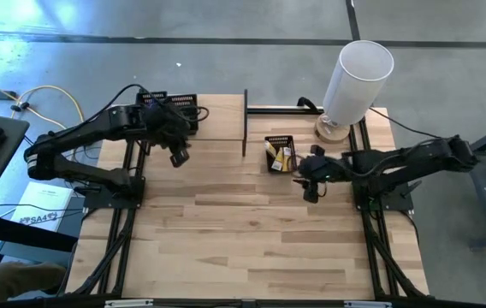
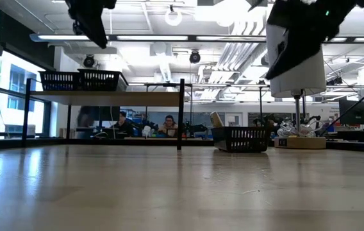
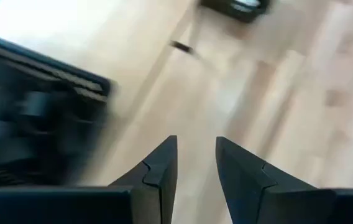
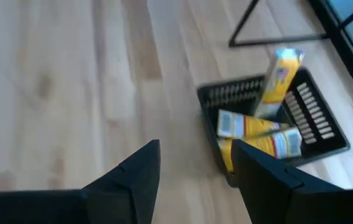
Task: Pick & Place Office Desk Supplies
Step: Put the black bin with crayon boxes on the shelf
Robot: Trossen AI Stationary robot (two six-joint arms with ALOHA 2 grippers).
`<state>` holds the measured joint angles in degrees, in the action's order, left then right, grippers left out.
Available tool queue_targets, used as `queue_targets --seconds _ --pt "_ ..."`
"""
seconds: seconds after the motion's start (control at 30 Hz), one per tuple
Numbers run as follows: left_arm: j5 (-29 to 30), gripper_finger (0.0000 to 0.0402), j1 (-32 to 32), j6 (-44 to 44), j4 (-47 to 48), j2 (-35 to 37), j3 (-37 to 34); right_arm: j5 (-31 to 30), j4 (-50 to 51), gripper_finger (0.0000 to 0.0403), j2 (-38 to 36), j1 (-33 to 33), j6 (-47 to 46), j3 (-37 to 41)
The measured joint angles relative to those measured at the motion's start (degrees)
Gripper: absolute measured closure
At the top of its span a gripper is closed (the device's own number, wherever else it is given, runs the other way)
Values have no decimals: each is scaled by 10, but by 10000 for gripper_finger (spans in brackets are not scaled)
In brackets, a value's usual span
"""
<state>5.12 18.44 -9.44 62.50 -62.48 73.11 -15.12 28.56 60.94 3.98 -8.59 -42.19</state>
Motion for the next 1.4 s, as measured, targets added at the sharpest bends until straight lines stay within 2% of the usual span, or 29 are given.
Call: queue_targets --seconds 0.1,0.23,0.5,0.7,0.83,0.97,1.1,1.4 --pt "-43 299 -18 -20 -3 -4 0 -17 -7 227 49 -15 27 0" --pt "-44 299 -55 -58 -54 -6 -9 6 -9 244 125 -47 33 0" --pt "-43 299 -144 -81 -158 -13 -43 -41 -31 262 227 -71 72 0" --pt "-11 299 -193 -90 -172 -22 -46 -65 -45 262 234 -70 74 0" --pt "2 299 -212 -91 -186 -31 -48 -70 -65 263 234 -70 116 0" --pt "3 299 -221 -91 -196 -48 -48 -26 -88 263 234 -75 153 0" --pt "3 299 -221 -90 -199 -70 -48 21 -108 263 236 -94 150 0" --pt "3 299 -221 -90 -203 -117 -48 60 -104 263 261 -108 135 0"
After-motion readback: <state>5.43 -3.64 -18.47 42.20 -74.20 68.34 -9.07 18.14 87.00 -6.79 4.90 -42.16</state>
